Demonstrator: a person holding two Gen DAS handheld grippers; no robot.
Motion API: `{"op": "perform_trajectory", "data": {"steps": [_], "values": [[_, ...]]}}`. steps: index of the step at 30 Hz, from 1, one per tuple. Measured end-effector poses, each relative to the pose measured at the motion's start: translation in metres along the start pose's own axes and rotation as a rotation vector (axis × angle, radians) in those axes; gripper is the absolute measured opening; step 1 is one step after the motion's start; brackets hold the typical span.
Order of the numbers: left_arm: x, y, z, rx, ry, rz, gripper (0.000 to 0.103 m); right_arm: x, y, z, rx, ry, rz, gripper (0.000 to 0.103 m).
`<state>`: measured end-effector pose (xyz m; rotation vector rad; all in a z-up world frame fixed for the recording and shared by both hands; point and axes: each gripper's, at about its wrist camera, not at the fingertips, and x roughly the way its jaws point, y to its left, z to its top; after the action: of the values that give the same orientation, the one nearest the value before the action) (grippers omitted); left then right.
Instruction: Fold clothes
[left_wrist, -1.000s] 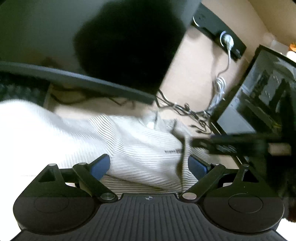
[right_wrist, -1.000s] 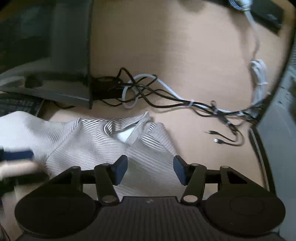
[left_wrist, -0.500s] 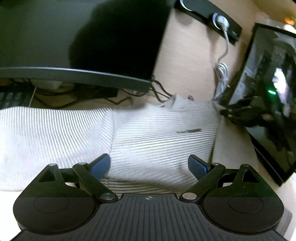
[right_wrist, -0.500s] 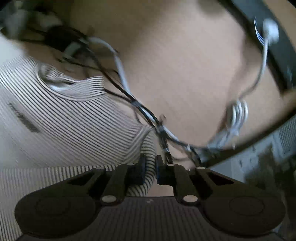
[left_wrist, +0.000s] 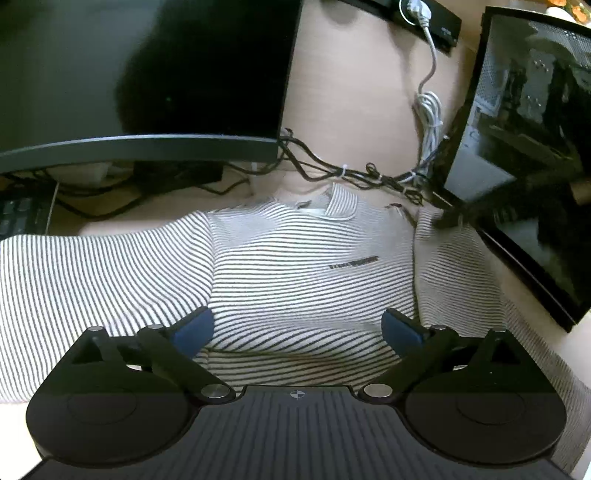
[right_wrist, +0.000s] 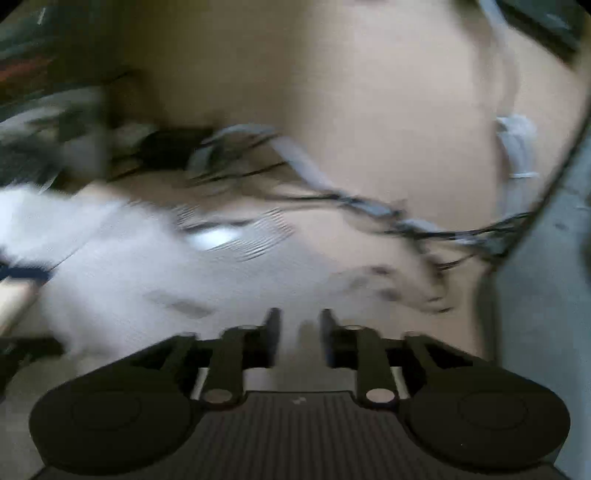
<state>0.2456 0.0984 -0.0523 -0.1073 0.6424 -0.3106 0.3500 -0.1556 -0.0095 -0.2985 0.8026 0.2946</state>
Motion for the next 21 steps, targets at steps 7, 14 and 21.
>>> {"op": "perform_trajectory", "data": {"steps": [7, 14, 21], "values": [[-0.004, 0.003, 0.000, 0.012, 0.004, -0.004, 0.101, -0.010, 0.013, -0.052, -0.043, 0.070, -0.163, 0.042], [-0.038, 0.009, -0.008, -0.029, 0.090, -0.105, 0.103, -0.121, 0.031, -0.103, 0.007, 0.102, -0.186, 0.061], [-0.077, 0.004, -0.029, -0.015, 0.141, -0.160, 0.103, -0.163, 0.074, -0.187, -0.041, 0.204, -0.203, 0.061]]}}
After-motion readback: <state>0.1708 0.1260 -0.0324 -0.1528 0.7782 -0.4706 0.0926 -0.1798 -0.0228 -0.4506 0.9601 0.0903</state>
